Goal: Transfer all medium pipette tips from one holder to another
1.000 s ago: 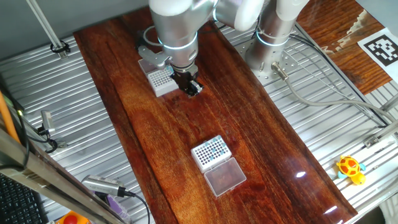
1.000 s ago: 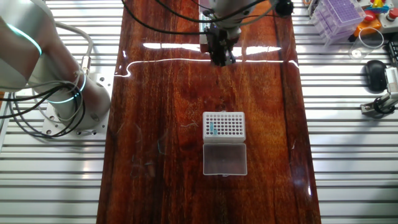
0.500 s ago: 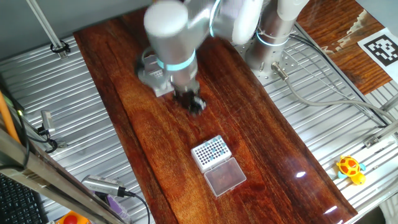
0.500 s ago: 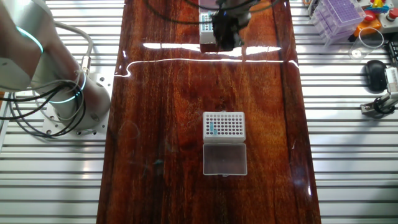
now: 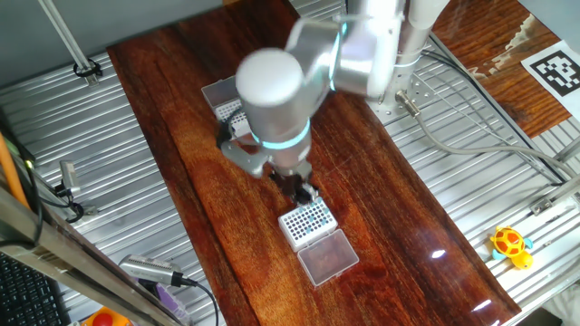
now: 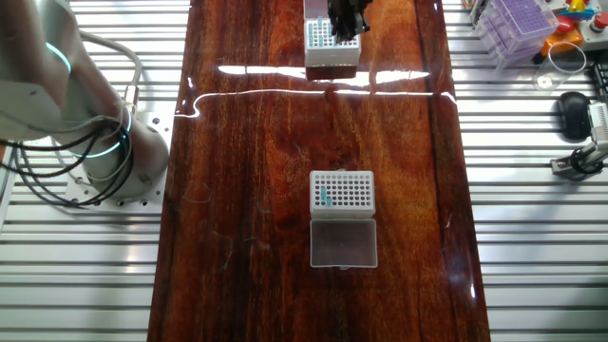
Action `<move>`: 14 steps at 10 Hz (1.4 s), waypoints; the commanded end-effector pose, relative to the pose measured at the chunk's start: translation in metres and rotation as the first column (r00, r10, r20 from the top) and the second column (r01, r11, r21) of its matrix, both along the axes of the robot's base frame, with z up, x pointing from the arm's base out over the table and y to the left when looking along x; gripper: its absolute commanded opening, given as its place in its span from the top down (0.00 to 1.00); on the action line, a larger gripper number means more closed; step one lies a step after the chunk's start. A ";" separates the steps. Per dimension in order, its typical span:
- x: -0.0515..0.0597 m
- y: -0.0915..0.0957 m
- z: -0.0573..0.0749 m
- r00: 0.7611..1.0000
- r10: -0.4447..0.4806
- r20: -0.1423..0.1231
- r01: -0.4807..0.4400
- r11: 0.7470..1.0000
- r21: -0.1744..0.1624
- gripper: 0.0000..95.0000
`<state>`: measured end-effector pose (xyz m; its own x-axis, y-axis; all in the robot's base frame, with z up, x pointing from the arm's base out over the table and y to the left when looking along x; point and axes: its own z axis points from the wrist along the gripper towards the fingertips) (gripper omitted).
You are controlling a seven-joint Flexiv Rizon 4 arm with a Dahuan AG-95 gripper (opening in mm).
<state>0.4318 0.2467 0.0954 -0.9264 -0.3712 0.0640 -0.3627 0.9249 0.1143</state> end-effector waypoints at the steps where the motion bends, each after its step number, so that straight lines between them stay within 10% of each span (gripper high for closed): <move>1: -0.002 0.004 0.001 0.999 0.037 0.004 -0.037 0.999 -0.011 1.00; 3: -0.002 0.003 0.000 1.000 0.029 0.009 -0.029 1.000 -0.002 0.80; 14: 0.000 0.003 -0.011 1.000 0.025 0.010 -0.025 1.000 0.003 0.80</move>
<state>0.4317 0.2495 0.0838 -0.9171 -0.3949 0.0541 -0.3874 0.9150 0.1126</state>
